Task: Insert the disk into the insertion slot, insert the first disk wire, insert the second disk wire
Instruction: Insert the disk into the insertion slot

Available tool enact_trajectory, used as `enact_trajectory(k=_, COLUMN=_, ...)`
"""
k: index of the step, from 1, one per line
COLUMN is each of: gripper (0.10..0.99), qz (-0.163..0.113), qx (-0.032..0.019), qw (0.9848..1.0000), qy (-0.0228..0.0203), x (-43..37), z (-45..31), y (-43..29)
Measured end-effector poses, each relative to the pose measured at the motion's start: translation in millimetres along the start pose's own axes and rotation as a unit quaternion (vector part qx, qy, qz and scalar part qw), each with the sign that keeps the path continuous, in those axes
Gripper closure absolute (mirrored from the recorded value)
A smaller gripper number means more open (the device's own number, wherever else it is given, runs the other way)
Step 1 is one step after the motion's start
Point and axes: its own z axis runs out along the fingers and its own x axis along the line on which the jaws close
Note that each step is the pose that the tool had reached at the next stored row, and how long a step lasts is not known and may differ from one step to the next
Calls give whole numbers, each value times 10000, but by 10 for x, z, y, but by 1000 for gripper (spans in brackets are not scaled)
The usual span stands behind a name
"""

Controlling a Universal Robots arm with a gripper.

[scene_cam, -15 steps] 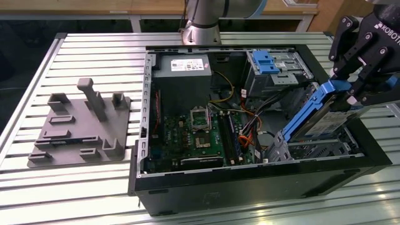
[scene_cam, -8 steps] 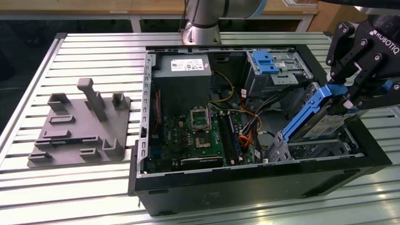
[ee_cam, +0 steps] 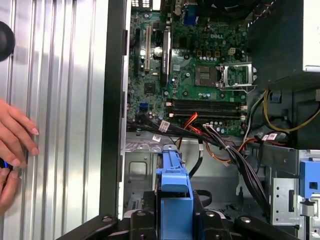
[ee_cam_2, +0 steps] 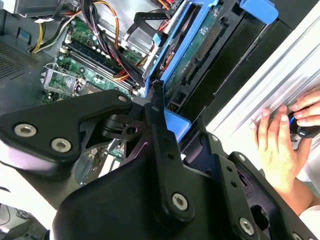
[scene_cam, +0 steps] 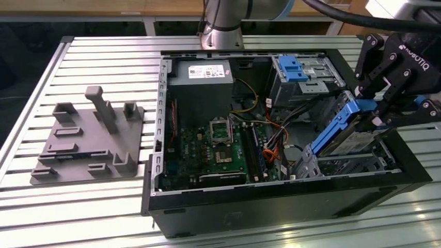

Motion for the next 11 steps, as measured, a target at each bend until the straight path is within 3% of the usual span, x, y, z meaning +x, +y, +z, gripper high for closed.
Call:
enact_trajectory(k=8, gripper=725, qz=-1, qx=0, qw=10000, qy=-1, x=7, z=120, y=-5)
enact_trajectory(k=11, gripper=659, qz=0, qx=0, qw=10000, qy=1, x=7, z=132, y=-6)
